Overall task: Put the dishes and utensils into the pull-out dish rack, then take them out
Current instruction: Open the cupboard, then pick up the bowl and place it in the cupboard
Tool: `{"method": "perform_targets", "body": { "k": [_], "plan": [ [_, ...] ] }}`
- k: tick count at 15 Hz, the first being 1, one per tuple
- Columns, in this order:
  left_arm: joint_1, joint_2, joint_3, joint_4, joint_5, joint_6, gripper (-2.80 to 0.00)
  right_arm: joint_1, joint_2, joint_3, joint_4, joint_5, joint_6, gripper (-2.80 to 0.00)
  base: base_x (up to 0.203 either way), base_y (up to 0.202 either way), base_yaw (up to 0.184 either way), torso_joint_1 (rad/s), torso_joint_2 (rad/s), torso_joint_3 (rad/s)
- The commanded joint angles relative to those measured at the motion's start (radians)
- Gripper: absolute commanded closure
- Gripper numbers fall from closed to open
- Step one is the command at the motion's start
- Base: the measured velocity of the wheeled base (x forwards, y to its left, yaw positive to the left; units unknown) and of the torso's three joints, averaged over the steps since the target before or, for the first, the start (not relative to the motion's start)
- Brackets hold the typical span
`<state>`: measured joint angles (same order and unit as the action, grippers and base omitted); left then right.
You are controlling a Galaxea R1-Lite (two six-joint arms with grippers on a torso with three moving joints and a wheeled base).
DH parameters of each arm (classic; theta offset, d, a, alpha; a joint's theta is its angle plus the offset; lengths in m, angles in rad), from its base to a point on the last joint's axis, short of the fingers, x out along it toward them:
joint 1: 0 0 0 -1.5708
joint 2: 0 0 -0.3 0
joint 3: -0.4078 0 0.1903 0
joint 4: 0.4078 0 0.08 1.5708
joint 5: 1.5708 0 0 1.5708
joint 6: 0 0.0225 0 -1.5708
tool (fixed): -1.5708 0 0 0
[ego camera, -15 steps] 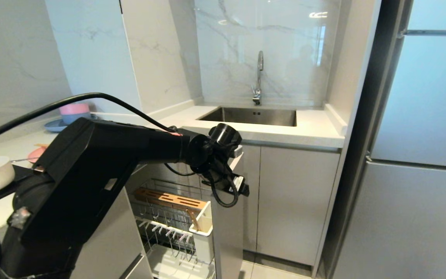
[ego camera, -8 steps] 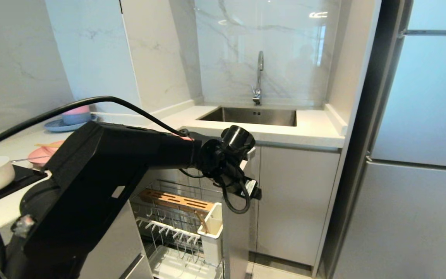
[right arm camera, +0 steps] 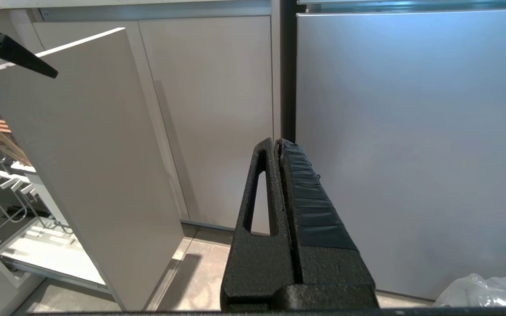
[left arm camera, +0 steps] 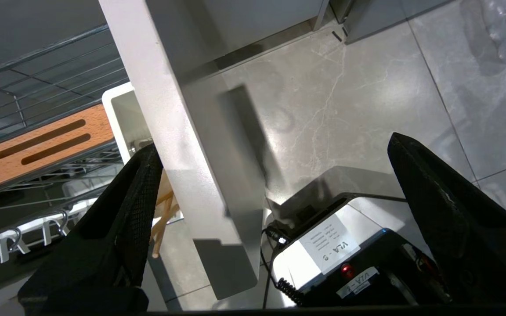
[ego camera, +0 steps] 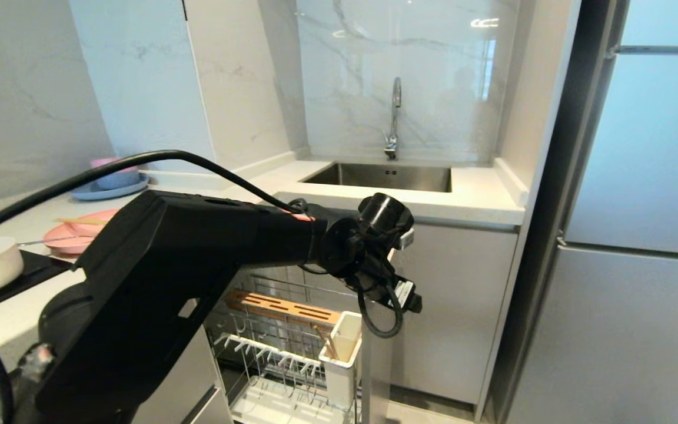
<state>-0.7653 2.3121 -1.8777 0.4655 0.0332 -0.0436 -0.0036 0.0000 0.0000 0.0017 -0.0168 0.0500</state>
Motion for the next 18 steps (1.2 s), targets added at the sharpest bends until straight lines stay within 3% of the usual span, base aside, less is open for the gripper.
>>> {"method": "perform_targets", "body": {
  "k": [1,6,11,16,17,18],
  "plan": [
    [-0.018,0.002,-0.010,-0.002,-0.007,0.001,-2.80,0.001,0.000,0.002,0.000,0.000,0.001,0.00,0.000,0.000,0.000,0.000,0.00,0.000],
    [-0.022,-0.013,-0.017,0.001,0.009,-0.001,-2.80,0.001,0.000,0.002,0.000,0.000,0.001,0.00,0.000,0.000,0.000,0.000,0.00,0.000],
    [-0.018,-0.045,0.011,0.004,0.164,-0.003,-2.80,0.001,0.000,0.002,0.000,0.000,0.001,0.00,0.000,0.000,0.000,0.000,0.00,0.000],
    [-0.022,-0.201,0.050,0.002,0.165,-0.047,-2.80,0.001,0.000,0.002,0.000,0.000,0.001,0.00,0.000,0.000,0.000,0.000,0.00,0.000],
    [-0.022,-0.239,0.058,0.002,0.169,-0.048,0.00,0.001,0.000,0.002,0.000,0.000,0.001,0.00,0.000,0.000,0.000,0.000,0.00,0.000],
    [-0.023,-0.281,0.065,0.002,0.184,-0.049,0.00,0.001,0.000,0.002,0.000,0.000,0.001,0.00,0.000,0.000,0.000,0.000,0.00,0.000]
  ]
}}
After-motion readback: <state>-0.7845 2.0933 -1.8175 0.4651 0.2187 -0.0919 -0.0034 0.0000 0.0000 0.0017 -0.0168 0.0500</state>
